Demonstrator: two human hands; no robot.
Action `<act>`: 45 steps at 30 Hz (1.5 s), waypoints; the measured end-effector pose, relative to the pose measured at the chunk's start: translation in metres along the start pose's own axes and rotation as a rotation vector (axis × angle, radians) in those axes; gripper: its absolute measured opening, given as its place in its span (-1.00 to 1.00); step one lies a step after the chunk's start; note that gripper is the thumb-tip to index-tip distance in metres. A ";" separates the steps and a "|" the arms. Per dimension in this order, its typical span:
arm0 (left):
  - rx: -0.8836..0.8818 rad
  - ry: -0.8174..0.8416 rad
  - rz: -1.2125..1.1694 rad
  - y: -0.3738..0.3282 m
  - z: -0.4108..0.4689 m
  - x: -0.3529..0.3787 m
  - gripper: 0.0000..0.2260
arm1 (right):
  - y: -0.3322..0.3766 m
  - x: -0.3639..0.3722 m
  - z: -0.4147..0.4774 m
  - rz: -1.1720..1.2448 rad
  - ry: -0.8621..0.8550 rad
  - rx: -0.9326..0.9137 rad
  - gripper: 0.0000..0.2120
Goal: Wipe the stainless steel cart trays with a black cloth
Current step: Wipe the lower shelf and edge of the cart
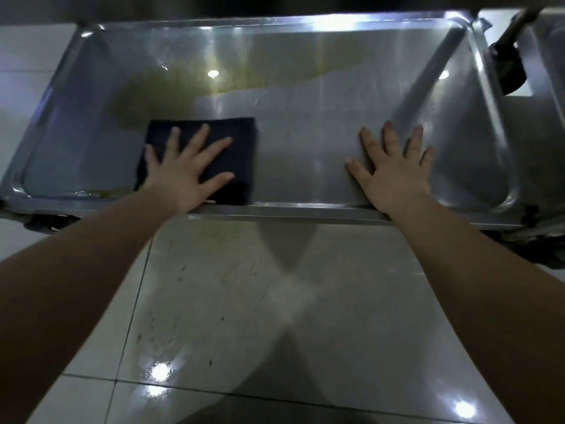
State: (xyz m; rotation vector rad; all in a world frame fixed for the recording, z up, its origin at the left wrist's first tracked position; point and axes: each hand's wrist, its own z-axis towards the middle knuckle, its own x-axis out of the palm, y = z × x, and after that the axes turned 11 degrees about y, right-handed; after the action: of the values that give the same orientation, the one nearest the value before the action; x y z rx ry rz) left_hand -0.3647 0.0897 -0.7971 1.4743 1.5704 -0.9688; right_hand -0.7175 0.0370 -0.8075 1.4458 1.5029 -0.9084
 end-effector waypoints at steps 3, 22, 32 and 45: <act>-0.066 0.028 -0.013 0.019 -0.002 0.002 -0.37 | 0.009 -0.002 -0.002 -0.062 -0.023 -0.023 -0.39; -0.083 0.064 -0.084 0.054 -0.004 -0.006 -0.30 | 0.109 0.012 0.007 -0.053 0.023 -0.233 -0.44; 0.034 0.039 -0.037 -0.058 0.003 0.011 -0.28 | 0.111 0.012 0.004 -0.105 0.064 -0.195 -0.44; -0.194 0.104 -0.179 0.092 -0.035 0.003 -0.28 | 0.112 0.012 0.002 -0.084 0.047 -0.206 -0.47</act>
State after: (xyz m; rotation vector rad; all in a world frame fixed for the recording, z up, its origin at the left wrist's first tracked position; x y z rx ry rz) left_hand -0.2742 0.1268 -0.7874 1.2840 1.8425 -0.8224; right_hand -0.6052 0.0477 -0.8135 1.2704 1.6515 -0.7491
